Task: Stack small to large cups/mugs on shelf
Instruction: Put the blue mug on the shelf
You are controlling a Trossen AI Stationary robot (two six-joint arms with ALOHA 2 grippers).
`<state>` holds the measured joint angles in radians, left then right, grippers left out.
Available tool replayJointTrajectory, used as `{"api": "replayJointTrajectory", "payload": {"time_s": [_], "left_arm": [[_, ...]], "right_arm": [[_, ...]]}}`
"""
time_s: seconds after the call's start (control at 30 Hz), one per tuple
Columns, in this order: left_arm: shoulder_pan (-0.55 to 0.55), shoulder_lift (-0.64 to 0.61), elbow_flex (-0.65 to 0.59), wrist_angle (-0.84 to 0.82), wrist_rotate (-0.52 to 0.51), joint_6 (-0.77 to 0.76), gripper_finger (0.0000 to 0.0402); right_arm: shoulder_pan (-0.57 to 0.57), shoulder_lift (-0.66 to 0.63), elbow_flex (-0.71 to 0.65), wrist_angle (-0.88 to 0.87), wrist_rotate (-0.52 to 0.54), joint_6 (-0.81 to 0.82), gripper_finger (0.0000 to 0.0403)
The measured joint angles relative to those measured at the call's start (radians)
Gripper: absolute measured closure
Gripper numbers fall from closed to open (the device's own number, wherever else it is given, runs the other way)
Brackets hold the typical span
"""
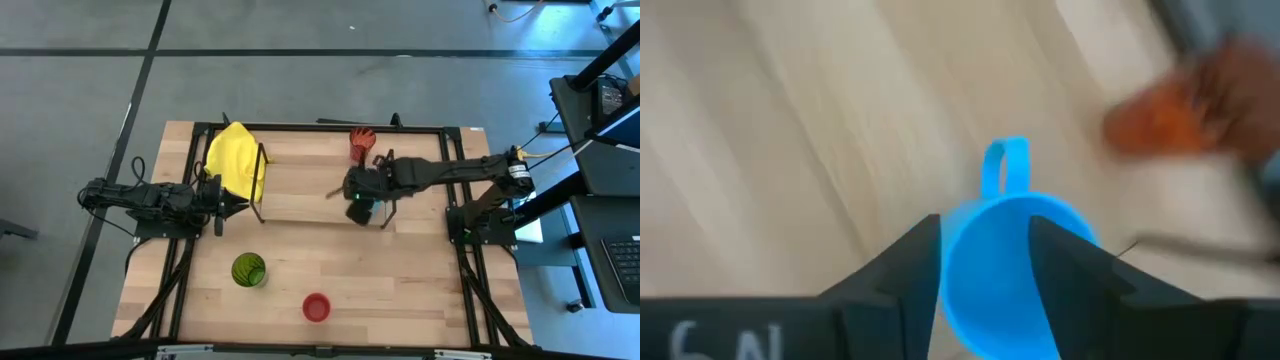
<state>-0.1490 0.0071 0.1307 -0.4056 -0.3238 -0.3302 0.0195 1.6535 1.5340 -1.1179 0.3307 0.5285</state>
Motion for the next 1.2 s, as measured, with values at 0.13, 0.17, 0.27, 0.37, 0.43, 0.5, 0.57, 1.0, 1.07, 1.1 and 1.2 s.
{"api": "replayJointTrajectory", "payload": {"time_s": [0.13, 0.17, 0.27, 0.37, 0.43, 0.5, 0.57, 1.0, 1.07, 1.1, 1.2], "left_arm": [[0.0, 0.0, 0.0, 0.0, 0.0, 0.0, 0.0327], [0.0, 0.0, 0.0, 0.0, 0.0, 0.0, 0.0327], [0.0, 0.0, 0.0, 0.0, 0.0, 0.0, 0.0327], [0.0, 0.0, 0.0, 0.0, 0.0, 0.0, 0.0327], [0.0, 0.0, 0.0, 0.0, 0.0, 0.0, 0.0327], [0.0, 0.0, 0.0, 0.0, 0.0, 0.0, 0.0327], [0.0, 0.0, 0.0, 0.0, 0.0, 0.0, 0.0327], [0.0, 0.0, 0.0, 0.0, 0.0, 0.0, 0.0327], [0.0, 0.0, 0.0, 0.0, 0.0, 0.0, 0.0327], [0.0, 0.0, 0.0, 0.0, 0.0, 0.0, 0.0327], [0.0, 0.0, 0.0, 0.0, 0.0, 0.0, 0.0327]], "right_arm": [[-0.079, 0.002, 0.0, -0.006, -0.111, 0.21, 0.029], [-0.091, 0.002, 0.0, -0.006, -0.117, 0.219, 0.0304], [-0.13, 0.009, 0.0, -0.01, -0.12, 0.212, 0.0363], [-0.168, 0.013, 0.0, -0.006, -0.116, 0.199, 0.0393], [-0.188, 0.021, -0.001, -0.005, -0.116, 0.194, 0.0394], [-0.202, 0.035, -0.001, 0.013, -0.123, 0.174, 0.0398], [-0.214, 0.06, -0.001, 0.018, -0.138, 0.158, 0.0398], [-0.221, 0.171, -0.001, 0.076, -0.22, 0.036, 0.04], [-0.217, 0.171, -0.001, 0.076, -0.246, 0.033, 0.04], [-0.212, 0.171, -0.001, 0.08, -0.257, 0.033, 0.0399], [-0.196, 0.171, -0.001, 0.085, -0.295, 0.034, 0.0394]]}}
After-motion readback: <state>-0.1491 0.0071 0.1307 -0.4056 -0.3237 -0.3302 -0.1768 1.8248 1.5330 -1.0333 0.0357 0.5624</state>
